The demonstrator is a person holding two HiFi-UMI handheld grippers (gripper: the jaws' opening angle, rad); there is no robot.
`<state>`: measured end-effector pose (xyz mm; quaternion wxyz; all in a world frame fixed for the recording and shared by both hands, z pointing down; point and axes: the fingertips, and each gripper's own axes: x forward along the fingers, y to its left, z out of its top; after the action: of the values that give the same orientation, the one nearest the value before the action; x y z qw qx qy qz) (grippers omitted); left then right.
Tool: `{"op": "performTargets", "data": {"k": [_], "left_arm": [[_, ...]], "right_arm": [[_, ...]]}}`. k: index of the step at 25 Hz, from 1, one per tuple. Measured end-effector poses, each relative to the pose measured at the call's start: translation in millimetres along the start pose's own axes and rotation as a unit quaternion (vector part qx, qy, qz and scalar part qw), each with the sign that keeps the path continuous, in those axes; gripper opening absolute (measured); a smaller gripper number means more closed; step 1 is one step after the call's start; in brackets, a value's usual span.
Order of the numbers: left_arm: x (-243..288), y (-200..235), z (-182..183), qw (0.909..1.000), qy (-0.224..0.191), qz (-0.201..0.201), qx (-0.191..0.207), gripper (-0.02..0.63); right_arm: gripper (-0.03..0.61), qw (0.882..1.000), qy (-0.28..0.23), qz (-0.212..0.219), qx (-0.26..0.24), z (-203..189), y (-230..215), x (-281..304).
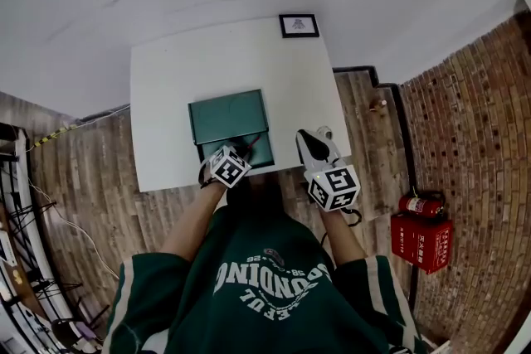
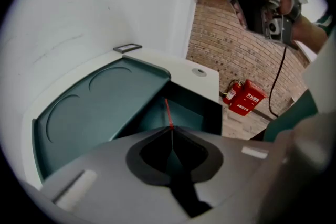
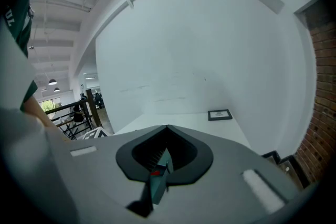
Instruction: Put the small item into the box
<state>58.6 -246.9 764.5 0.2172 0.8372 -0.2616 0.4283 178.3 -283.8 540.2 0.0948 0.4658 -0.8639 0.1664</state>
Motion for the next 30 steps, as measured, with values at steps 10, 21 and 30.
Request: {"op": "performTargets", "data": {"k": [10,21,30], "left_arm": [[7,-1,-13,0.9997,0.021,-0.010,-0.006,0.058],[-17,0,-12,0.9990,-0.014,-0.012,-0.040,0.058],[-97,37,18,0.9843,-0.149,0.058,-0.075,0.054]], "right_arm": [[0.002,1.000,0.004,-0.006,0.007,-5,-2,-3],[0.002,1.000,0.013,0.010,0.007,-8,7,11],[0.002,0.999,0.013,0.045,-0.010,1,34,36]]}}
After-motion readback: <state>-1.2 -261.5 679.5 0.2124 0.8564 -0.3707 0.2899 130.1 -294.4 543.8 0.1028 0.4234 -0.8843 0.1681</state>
